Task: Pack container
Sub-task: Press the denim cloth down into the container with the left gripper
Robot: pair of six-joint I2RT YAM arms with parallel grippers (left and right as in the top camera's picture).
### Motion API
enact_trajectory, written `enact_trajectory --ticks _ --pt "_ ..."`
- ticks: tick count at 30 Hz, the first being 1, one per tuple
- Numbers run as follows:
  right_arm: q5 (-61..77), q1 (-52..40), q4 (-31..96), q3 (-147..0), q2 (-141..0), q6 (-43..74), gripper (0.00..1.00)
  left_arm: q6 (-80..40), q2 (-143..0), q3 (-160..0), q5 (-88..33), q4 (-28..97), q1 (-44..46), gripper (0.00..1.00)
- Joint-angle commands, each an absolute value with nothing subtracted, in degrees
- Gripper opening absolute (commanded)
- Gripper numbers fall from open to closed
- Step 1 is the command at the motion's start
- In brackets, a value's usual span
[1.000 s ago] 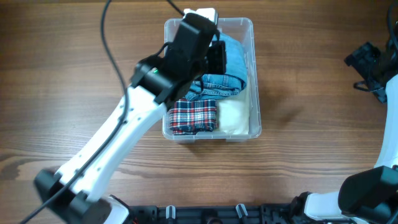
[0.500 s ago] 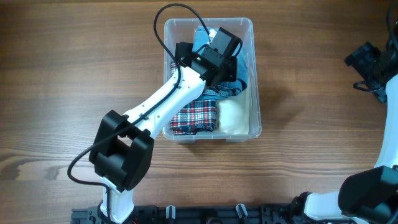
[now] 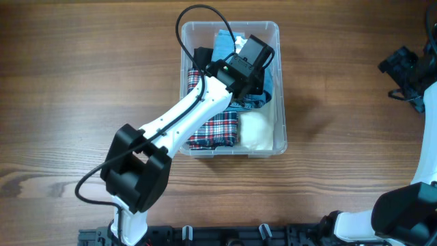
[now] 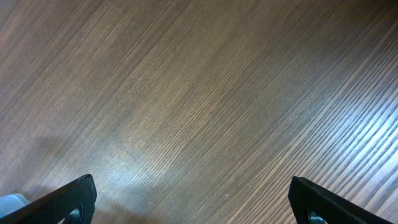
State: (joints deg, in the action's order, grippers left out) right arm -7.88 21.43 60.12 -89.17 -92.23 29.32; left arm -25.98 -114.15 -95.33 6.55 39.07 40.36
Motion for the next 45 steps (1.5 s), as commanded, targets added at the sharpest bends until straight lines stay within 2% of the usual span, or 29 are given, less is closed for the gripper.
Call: enact_trajectory --ticks 1,10,30,39,40,43,45 --pt "-7.4 21.7 60.0 -88.8 -92.7 30.0 1.00 -25.9 -107.2 -93.8 8.8 41.5 41.6 0.04" --pt "-7.4 21.7 60.0 -88.8 -92.7 30.0 1.00 -26.0 -99.8 -93.8 9.0 50.2 41.6 0.04" --pt "-7.4 21.7 60.0 -88.8 -92.7 30.0 1.00 -27.8 -114.0 -93.7 5.0 50.7 41.6 0.04" --pt "-7.4 21.7 60.0 -88.8 -92.7 30.0 1.00 -27.8 -98.5 -94.4 5.0 52.4 41.4 0.05" --pt "-7.4 21.7 60.0 -88.8 -92.7 30.0 1.00 -27.8 -96.1 -94.4 5.0 53.0 41.4 0.15" --pt "-7.4 21.7 60.0 -88.8 -92.7 30.0 1.00 -27.3 -89.7 -94.4 5.5 54.9 41.3 0.68" --pt "-7.4 21.7 60.0 -88.8 -92.7 30.0 1.00 -27.2 -85.8 -94.4 5.9 56.6 41.4 0.82"
